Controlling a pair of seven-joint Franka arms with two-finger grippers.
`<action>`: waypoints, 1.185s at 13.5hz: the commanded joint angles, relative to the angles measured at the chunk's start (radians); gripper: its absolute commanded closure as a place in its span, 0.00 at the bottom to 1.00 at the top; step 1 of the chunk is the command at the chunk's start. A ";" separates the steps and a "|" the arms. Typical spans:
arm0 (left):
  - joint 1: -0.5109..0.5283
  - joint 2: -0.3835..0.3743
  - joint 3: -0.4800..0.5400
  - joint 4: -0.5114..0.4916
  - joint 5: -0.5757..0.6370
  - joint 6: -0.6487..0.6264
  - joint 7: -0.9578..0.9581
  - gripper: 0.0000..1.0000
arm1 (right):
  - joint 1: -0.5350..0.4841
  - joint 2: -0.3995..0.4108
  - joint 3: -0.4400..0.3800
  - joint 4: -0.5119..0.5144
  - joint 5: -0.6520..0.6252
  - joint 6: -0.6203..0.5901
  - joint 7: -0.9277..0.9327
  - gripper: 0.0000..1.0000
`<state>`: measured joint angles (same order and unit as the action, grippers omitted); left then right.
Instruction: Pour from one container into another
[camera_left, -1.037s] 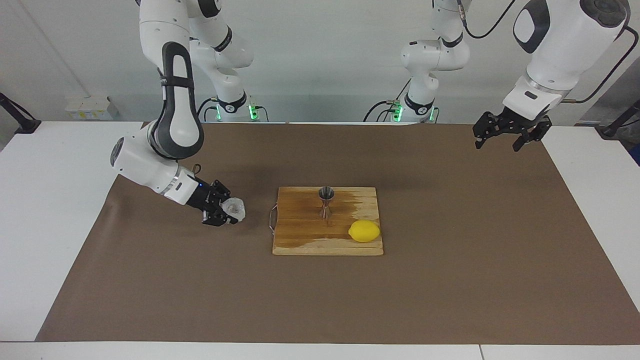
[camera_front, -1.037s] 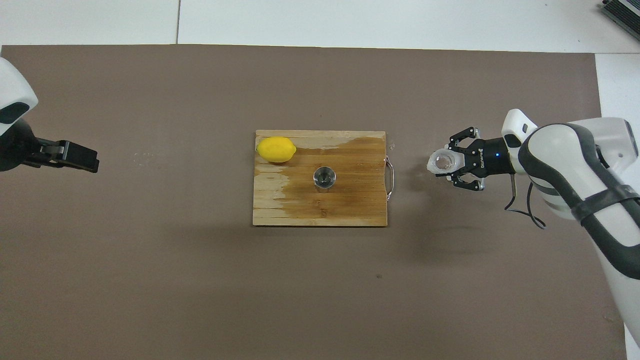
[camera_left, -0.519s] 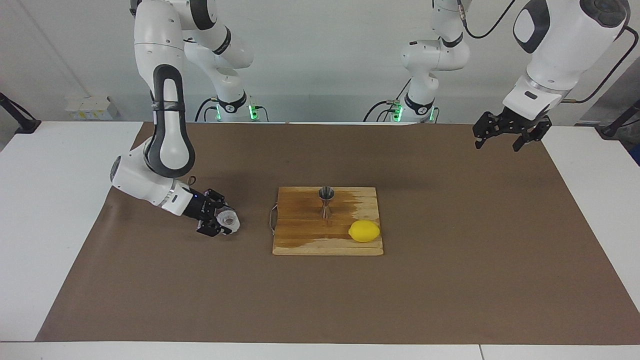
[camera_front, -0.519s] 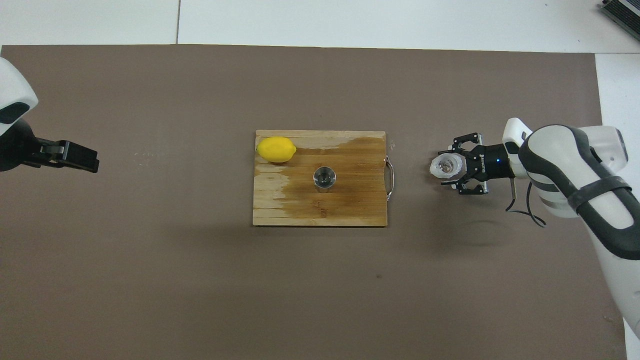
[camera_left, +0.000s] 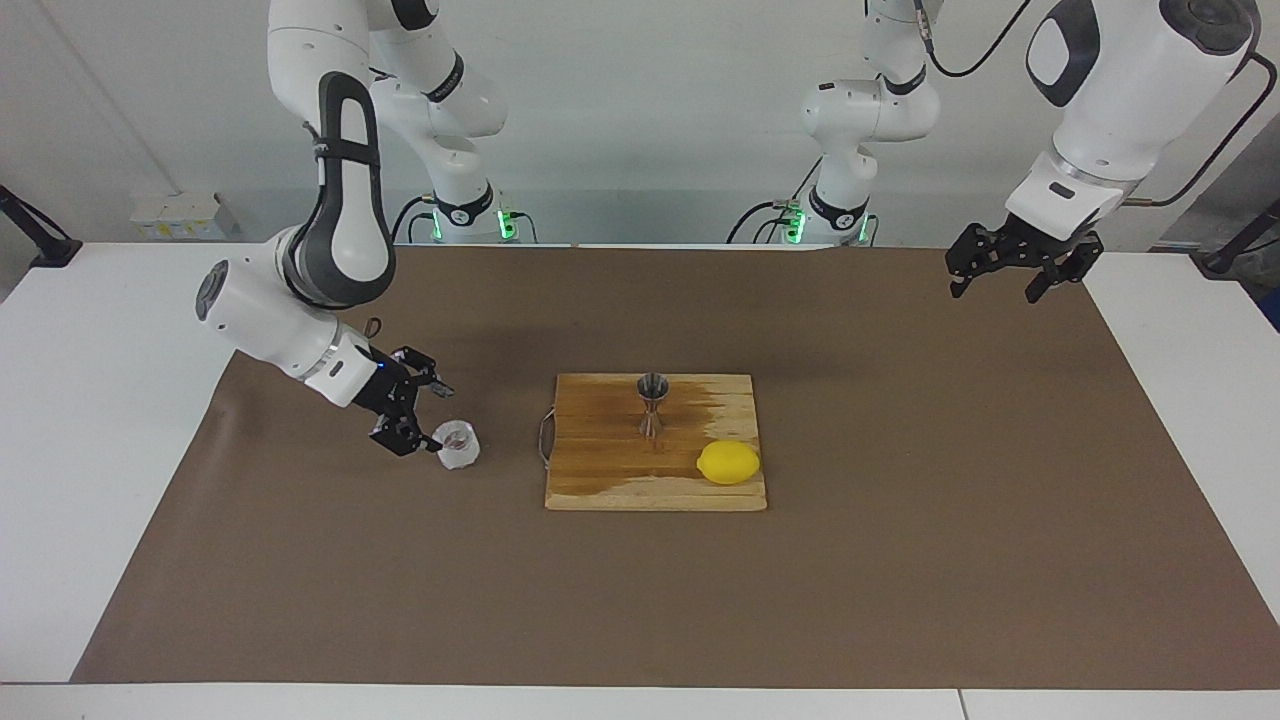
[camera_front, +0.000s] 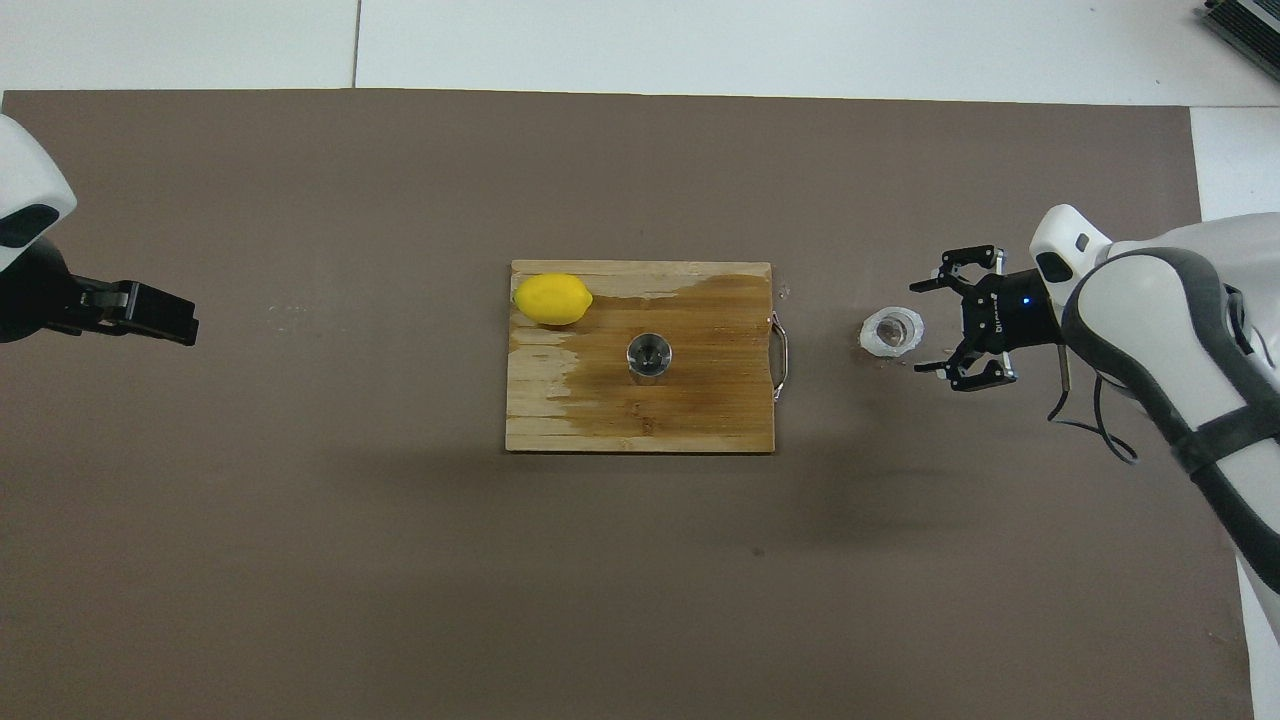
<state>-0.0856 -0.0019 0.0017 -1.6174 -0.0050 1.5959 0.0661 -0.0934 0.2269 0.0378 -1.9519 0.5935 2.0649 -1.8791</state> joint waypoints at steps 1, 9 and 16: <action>0.006 -0.024 -0.003 -0.030 0.005 0.010 0.006 0.00 | 0.010 -0.041 0.002 -0.018 -0.128 -0.011 0.261 0.00; 0.006 -0.024 -0.003 -0.029 0.005 0.010 0.006 0.00 | 0.046 -0.046 0.002 -0.004 -0.492 -0.069 1.204 0.00; 0.006 -0.024 -0.003 -0.029 0.005 0.010 0.006 0.00 | 0.054 -0.197 0.010 0.152 -0.575 -0.388 1.741 0.00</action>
<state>-0.0856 -0.0019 0.0017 -1.6174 -0.0050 1.5959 0.0661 -0.0293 0.1043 0.0433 -1.8405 0.0404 1.7459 -0.2320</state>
